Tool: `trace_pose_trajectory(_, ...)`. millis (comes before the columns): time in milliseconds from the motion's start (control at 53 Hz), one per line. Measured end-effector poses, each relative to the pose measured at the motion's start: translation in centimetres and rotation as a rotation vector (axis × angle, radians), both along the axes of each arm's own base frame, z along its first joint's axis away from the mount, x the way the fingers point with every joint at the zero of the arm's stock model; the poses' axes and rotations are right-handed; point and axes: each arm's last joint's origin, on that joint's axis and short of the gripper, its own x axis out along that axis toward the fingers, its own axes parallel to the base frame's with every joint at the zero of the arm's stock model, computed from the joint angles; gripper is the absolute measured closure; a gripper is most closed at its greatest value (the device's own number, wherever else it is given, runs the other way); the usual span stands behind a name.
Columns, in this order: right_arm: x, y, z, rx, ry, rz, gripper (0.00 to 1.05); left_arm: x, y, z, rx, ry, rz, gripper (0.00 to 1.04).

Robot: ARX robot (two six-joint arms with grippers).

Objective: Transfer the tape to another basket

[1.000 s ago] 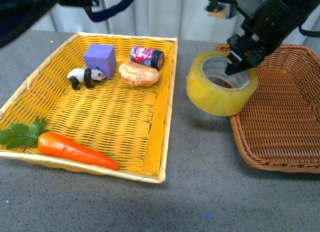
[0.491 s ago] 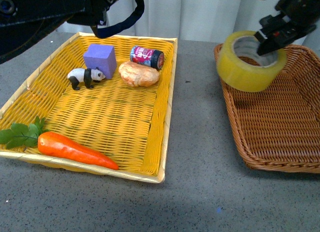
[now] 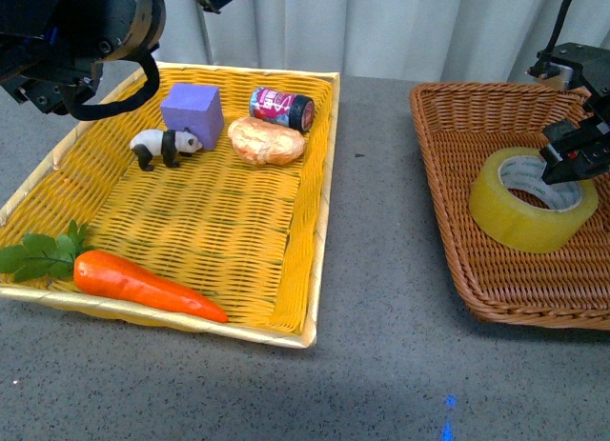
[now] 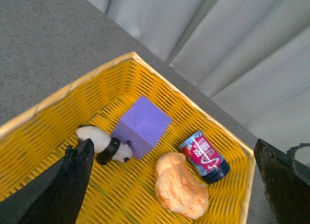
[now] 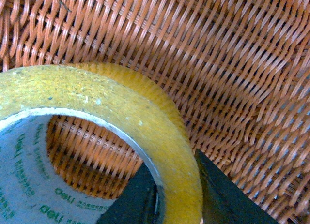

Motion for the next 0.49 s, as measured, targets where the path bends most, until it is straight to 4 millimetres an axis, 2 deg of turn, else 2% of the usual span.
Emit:
trace_pose_trajectory(94,-0.2,-0.4,0.7,0.006,-0.058,-0.030,0.49,0.0,0.6,0.2,0.004,0.011,0.022,0.07)
trace_pose_trajectory(151,-0.5,-1.0,2.0,-0.003,-0.135,-0.065,0.36,0.0,1.0,0.6,0.000,0.003,0.032,0.07)
trace_pose_trajectory(226,-1.2,-1.8,5.3,0.004,-0.265,-0.126,0.19,-0.1,1.5,0.9,0.004,0.007,0.046,0.07)
trace_pose_trajectory(283,-2.0,-2.2,7.3,0.018,-0.356,-0.162,0.07,-0.5,2.4,0.4,0.033,-0.068,-0.131,0.17)
trace_pose_trajectory(302,-2.2,-2.3,7.7,0.023,-0.380,-0.166,0.07,-0.8,2.6,0.3,0.054,-0.098,-0.209,0.21)
trace_pose_trajectory(321,-2.5,-2.4,7.9,0.063,-0.474,-0.182,0.11,-1.6,3.1,0.0,0.129,-0.138,-0.289,0.26)
trace_pose_trajectory(358,-3.2,-2.3,7.9,0.130,-0.632,-0.221,0.18,-2.8,3.9,-0.1,0.208,-0.186,-0.348,0.33)
trace_pose_trajectory(453,-5.5,-1.9,6.9,0.222,-0.897,-0.271,0.32,-4.9,5.4,0.5,0.357,-0.245,-0.380,0.47)
trace_pose_trajectory(491,-7.3,-1.5,6.5,0.260,-1.007,-0.273,0.41,-6.2,6.2,0.8,0.415,-0.257,-0.381,0.56)
